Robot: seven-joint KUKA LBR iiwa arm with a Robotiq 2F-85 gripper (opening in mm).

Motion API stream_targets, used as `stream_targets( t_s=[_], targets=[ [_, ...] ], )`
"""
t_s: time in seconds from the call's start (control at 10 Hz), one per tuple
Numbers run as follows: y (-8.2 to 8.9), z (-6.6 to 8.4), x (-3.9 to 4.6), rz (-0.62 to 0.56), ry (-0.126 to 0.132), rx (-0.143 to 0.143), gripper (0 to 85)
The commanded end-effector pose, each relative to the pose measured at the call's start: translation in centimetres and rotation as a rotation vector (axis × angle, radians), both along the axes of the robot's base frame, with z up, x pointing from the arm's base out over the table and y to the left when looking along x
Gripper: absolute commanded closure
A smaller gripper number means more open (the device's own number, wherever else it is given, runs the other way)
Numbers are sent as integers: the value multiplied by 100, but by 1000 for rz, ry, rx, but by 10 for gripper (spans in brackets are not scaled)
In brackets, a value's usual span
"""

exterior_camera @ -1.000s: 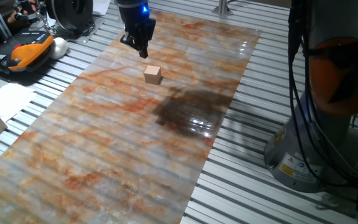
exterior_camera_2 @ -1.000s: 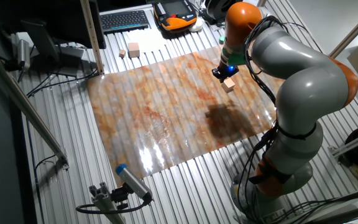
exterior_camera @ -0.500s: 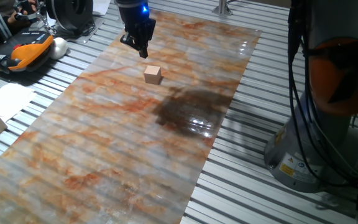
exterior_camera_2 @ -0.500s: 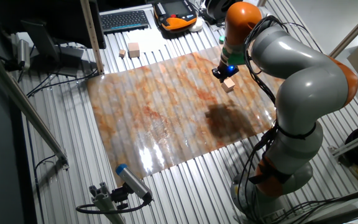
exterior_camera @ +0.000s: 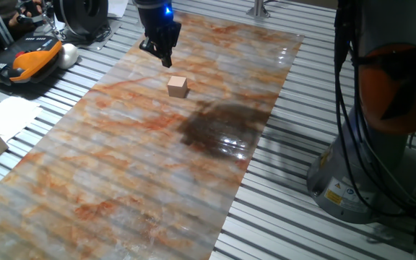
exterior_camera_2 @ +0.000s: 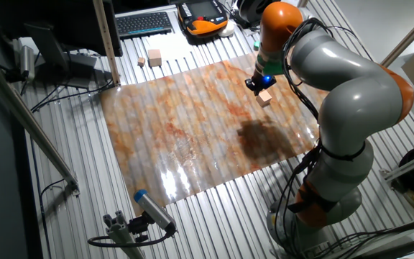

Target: Use the gripper to push the small block from left to right

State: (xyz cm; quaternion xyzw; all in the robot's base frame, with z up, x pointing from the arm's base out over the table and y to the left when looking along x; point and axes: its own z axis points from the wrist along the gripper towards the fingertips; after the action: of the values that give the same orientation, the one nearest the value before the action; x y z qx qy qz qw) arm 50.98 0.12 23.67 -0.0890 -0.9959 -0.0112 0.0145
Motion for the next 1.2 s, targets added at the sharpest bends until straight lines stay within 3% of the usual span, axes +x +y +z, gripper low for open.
stream_targets(
  t_s=[0.0,0.2,0.4,0.6,0.8,1.1],
  targets=[
    [-2,-1,0,-13,11,32,850],
    [-2,-1,0,19,-1,-1,850],
    [-2,-1,0,59,3,7,850],
    [-2,-1,0,76,32,58,850],
    [-2,-1,0,102,28,29,850],
    [-2,-1,0,43,16,42,850]
  ],
)
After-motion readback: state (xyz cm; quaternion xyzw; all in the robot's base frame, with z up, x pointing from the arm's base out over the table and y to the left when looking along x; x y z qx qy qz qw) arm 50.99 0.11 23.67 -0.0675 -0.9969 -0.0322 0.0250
